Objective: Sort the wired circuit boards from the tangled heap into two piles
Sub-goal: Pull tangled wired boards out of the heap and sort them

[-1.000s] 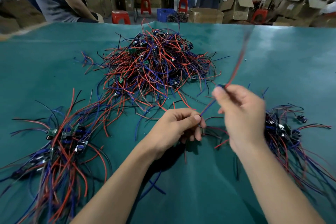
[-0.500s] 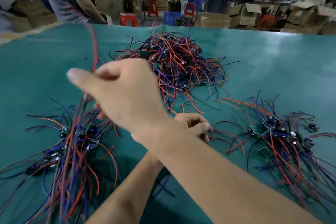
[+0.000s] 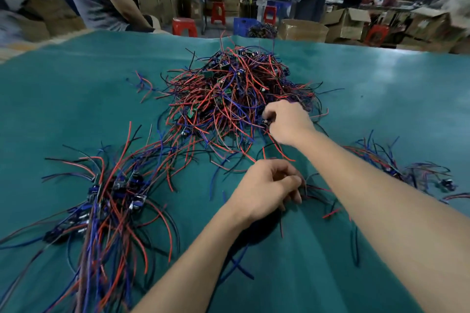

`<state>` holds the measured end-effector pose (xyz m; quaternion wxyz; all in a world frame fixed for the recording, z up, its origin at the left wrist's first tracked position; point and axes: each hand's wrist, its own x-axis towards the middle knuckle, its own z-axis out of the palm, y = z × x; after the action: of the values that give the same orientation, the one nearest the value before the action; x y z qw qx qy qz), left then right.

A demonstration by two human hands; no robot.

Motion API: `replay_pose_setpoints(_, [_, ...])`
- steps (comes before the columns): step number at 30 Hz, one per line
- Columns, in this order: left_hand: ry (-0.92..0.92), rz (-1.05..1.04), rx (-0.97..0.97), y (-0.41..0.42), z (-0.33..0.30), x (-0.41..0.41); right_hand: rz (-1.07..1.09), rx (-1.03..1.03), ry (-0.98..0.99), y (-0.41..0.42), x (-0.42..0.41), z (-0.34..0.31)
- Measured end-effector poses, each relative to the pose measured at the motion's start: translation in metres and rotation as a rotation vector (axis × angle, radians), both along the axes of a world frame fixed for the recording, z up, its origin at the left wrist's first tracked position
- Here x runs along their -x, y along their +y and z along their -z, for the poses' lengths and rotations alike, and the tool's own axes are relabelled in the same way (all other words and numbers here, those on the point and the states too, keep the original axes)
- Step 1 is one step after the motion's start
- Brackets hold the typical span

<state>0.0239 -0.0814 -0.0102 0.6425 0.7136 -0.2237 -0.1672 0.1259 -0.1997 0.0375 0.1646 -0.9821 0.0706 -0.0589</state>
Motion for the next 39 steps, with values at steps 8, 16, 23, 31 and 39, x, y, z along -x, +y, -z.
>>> replay_pose_setpoints(8, [0.012, 0.000, 0.013, 0.001, 0.002, -0.001, -0.115, 0.098, -0.011, -0.002, -0.019, 0.012])
replay_pose_setpoints(16, [0.017, 0.007, 0.024, 0.002, 0.000, 0.000, -0.074, -0.181, -0.306, -0.029, 0.006, 0.004])
replay_pose_setpoints(23, [0.061, -0.006, 0.083, 0.002, -0.001, -0.001, -0.102, -1.248, -0.507, -0.038, 0.091, -0.012])
replay_pose_setpoints(31, [0.123, -0.046, 0.318, 0.001, -0.002, -0.002, -0.156, -1.456, -0.365, -0.025, 0.138, 0.020])
replay_pose_setpoints(39, [0.204, -0.118, 0.368, 0.002, -0.002, -0.005, -0.085, -1.127, -0.414, -0.015, 0.134, 0.032])
